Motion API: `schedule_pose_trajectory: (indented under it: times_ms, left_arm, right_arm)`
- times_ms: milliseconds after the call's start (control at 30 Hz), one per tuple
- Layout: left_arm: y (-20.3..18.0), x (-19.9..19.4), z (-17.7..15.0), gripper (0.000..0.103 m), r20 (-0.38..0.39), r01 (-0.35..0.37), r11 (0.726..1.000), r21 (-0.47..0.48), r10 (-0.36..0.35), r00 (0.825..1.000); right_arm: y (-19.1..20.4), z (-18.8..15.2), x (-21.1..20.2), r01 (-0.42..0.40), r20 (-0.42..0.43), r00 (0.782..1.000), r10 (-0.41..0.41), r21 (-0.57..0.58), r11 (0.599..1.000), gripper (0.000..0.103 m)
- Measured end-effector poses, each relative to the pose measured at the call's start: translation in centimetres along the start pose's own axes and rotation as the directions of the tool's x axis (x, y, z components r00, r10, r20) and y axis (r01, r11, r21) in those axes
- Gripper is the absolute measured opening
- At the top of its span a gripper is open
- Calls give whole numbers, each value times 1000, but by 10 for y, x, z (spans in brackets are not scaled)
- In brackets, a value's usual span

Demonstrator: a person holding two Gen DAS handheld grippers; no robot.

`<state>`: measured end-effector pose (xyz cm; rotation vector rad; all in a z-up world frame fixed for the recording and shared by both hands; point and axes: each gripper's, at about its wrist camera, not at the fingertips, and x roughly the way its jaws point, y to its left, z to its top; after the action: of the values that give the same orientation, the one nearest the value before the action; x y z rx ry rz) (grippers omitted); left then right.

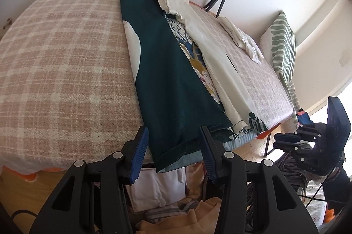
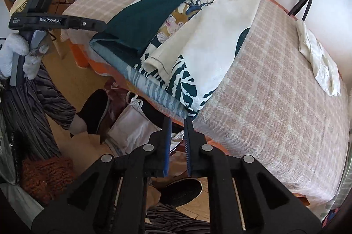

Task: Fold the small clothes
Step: 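Move both tools to the hem end of the lengthwise-folded shirt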

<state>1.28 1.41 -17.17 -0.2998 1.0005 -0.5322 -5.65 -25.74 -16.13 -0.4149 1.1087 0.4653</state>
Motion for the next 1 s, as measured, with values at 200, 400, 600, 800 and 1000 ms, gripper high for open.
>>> schedule_pose_trajectory:
  times_ms: [200, 400, 600, 800, 1000]
  left_arm:
    - [5, 0, -3, 53, -22, -10, 999, -43, 9, 1000]
    - [-19, -5, -7, 53, 17, 10, 1000, -16, -9, 1000]
    - [-80, 24, -13, 53, -44, 70, 979, 192, -63, 997]
    - [-129, 62, -22, 53, -53, -62, 878, 475, 99, 994]
    - [-134, 77, -22, 23, 1, -168, 820, 548, 200, 980]
  right_arm:
    - [-49, -9, -5, -118, 77, 992, 103, 236, 965, 45]
    - [-84, -6, -7, -207, 186, 971, 148, 350, 914, 46]
    - [-73, -8, 10, -177, 147, 979, 144, 238, 955, 46]
    - [-59, -2, 22, -170, 119, 981, 155, 133, 976, 46]
    - [-51, 0, 31, -168, 92, 983, 161, 71, 983, 33]
